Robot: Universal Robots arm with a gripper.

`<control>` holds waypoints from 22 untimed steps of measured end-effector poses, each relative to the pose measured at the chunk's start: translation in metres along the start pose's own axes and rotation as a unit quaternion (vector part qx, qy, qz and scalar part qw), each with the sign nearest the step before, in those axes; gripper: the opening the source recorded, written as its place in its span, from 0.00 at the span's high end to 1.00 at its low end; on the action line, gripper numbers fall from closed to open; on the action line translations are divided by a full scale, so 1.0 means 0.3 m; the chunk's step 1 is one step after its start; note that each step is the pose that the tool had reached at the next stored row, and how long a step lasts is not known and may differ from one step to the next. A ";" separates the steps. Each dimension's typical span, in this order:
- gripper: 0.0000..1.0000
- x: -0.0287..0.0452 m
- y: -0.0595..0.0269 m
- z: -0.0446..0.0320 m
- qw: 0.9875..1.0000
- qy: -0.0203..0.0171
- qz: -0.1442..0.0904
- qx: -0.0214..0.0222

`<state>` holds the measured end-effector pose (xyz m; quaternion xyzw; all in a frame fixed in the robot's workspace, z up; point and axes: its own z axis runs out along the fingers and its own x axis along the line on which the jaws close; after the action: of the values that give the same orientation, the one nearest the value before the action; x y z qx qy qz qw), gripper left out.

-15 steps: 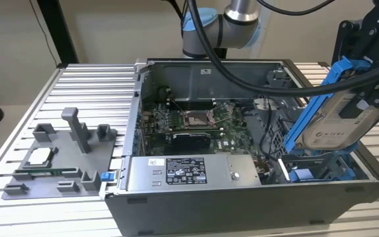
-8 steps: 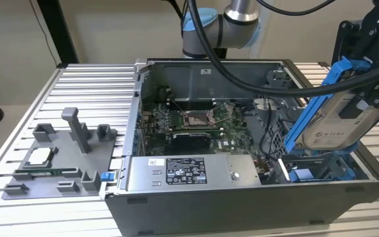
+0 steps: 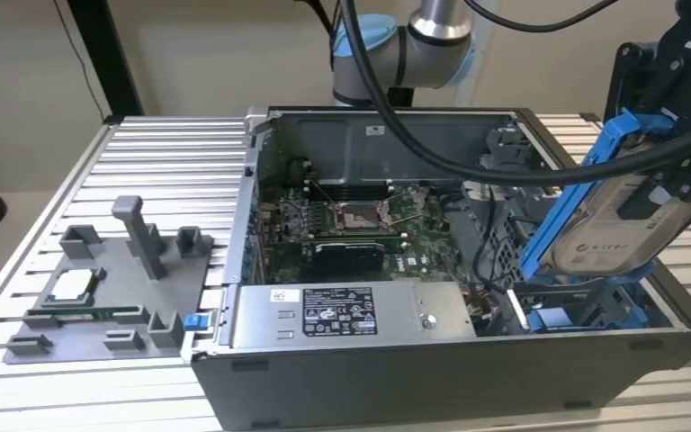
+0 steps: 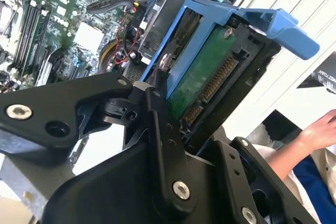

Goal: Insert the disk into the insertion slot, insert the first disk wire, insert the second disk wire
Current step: 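Insert the disk into the insertion slot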

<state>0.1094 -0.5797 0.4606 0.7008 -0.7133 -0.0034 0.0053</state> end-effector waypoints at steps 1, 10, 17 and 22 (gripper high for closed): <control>1.00 0.000 0.000 0.005 1.000 0.000 0.000 0.001; 1.00 0.000 -0.002 0.058 1.000 0.000 0.000 0.006; 1.00 -0.001 -0.022 0.095 1.000 0.000 -0.001 0.006; 1.00 -0.010 -0.036 0.122 1.000 0.000 -0.002 0.006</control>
<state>0.1199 -0.5771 0.4240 0.7024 -0.7118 0.0010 0.0012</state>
